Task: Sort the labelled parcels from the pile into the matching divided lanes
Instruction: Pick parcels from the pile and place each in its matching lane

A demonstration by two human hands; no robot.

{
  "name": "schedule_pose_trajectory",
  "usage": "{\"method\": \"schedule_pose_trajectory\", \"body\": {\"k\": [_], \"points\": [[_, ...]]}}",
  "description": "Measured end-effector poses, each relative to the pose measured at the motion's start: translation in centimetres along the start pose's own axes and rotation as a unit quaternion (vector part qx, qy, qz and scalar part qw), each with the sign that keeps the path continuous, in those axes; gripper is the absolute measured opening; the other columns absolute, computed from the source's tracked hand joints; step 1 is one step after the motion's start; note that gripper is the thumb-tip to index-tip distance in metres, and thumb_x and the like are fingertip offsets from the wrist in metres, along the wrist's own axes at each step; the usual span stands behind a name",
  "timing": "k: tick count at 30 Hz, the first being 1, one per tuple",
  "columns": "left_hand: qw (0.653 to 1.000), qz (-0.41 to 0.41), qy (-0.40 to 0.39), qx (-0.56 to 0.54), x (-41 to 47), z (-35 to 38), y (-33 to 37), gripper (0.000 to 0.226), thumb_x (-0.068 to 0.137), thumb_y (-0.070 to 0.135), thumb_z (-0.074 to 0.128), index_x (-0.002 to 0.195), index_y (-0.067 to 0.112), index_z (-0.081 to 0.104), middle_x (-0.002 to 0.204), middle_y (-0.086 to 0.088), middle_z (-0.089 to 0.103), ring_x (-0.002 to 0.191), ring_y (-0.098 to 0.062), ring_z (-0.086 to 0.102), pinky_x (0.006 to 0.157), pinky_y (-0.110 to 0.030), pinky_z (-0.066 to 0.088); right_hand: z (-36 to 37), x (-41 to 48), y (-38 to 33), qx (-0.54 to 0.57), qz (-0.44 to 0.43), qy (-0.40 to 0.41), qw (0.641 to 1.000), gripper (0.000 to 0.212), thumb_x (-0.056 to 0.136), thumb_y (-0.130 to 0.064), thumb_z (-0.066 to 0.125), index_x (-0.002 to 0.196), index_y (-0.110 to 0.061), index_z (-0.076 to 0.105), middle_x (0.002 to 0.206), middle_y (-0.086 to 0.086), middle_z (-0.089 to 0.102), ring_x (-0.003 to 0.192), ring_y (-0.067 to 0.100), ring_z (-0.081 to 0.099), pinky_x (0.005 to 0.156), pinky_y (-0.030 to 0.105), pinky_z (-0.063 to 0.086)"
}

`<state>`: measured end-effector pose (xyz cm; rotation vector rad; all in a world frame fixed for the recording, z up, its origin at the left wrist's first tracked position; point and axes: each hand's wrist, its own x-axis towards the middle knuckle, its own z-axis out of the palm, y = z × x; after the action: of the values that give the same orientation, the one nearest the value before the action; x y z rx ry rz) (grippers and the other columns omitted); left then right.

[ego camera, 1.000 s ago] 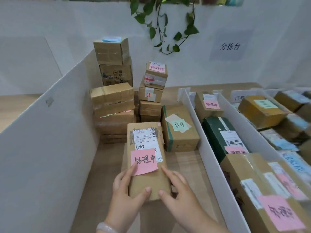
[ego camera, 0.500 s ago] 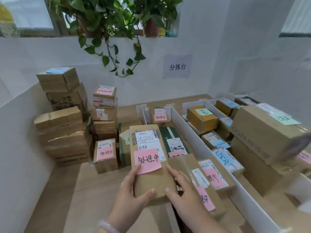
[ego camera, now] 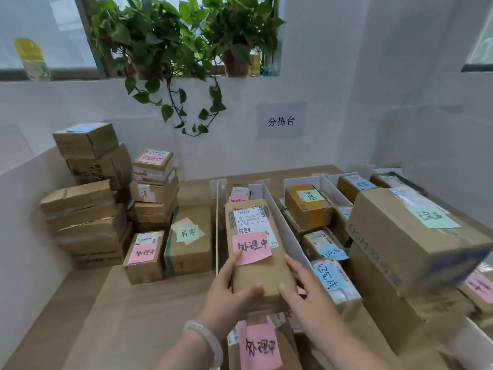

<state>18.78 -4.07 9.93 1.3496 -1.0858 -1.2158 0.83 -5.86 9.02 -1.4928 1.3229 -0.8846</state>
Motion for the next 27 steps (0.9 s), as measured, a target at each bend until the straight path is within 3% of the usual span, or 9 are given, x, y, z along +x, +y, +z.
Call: {"method": "schedule_pose_trajectory", "body": {"k": [3, 9, 14, 19, 24, 27], "points": [[1.0, -0.02, 0.005, 0.003, 3.0, 0.2, 0.7, 0.066, 0.085, 0.006, 0.072, 0.131, 0.044, 0.044, 0.114, 0.013, 0.051, 0.096, -0.007, 0.06, 0.058, -0.013, 0.052, -0.7, 2.7, -0.8, -0.03, -0.008, -0.016, 0.999, 0.052, 0.097, -0.035, 0.054, 0.142, -0.053, 0.033, 0.143, -0.02, 0.034, 0.118, 0.0, 0.045, 0.089, 0.022, 0.05], [0.997, -0.045, 0.019, 0.063, 10.0, -0.9, 0.6, 0.069, 0.083, 0.022, 0.074, 0.13, 0.056, 0.037, 0.116, 0.015, 0.05, 0.099, -0.004, 0.058, 0.076, -0.02, 0.053, -1.3, 7.8, -0.5, -0.041, 0.007, -0.025, 0.999, 0.052, 0.096, -0.04, 0.054, 0.139, -0.059, 0.031, 0.143, -0.022, 0.033, 0.133, 0.006, 0.036, 0.107, 0.042, 0.044], [0.995, -0.061, 0.002, 0.082, 15.5, -1.6, -0.9, 0.072, 0.082, 0.019, 0.073, 0.137, 0.049, 0.038, 0.122, 0.013, 0.05, 0.098, 0.001, 0.056, 0.072, -0.014, 0.051, -1.4, 10.2, 1.2, -0.058, 0.034, -0.014, 0.998, 0.052, 0.097, -0.041, 0.052, 0.139, -0.061, 0.03, 0.145, -0.024, 0.031, 0.137, 0.003, 0.029, 0.112, 0.039, 0.036], [0.983, -0.08, -0.019, 0.164, 17.6, -2.0, -4.3, 0.075, 0.076, 0.027, 0.07, 0.139, 0.051, 0.039, 0.138, 0.011, 0.048, 0.116, -0.011, 0.054, 0.1, -0.028, 0.047, -0.7, 11.3, 2.6, -0.09, 0.046, -0.021, 0.995, 0.052, 0.096, -0.039, 0.053, 0.14, -0.057, 0.031, 0.144, -0.025, 0.031, 0.136, 0.0, 0.029, 0.108, 0.027, 0.034], [0.973, -0.099, -0.027, 0.205, 17.2, -2.8, -5.2, 0.075, 0.083, 0.032, 0.068, 0.146, 0.05, 0.031, 0.138, 0.012, 0.047, 0.116, -0.011, 0.053, 0.101, -0.028, 0.045, -0.3, 11.0, 2.6, -0.135, 0.042, -0.04, 0.989, 0.05, 0.096, -0.042, 0.052, 0.139, -0.057, 0.032, 0.142, -0.031, 0.027, 0.134, -0.002, 0.031, 0.115, 0.036, 0.032], [0.959, -0.088, -0.031, 0.269, 16.3, -3.4, -4.7, 0.077, 0.086, 0.04, 0.067, 0.15, 0.046, 0.024, 0.151, 0.009, 0.037, 0.131, -0.012, 0.043, 0.11, -0.029, 0.037, 0.1, 10.5, 1.7, -0.165, 0.033, -0.052, 0.984, 0.053, 0.097, -0.043, 0.051, 0.144, -0.052, 0.029, 0.147, -0.028, 0.025, 0.136, -0.004, 0.023, 0.116, 0.034, 0.028]]}}
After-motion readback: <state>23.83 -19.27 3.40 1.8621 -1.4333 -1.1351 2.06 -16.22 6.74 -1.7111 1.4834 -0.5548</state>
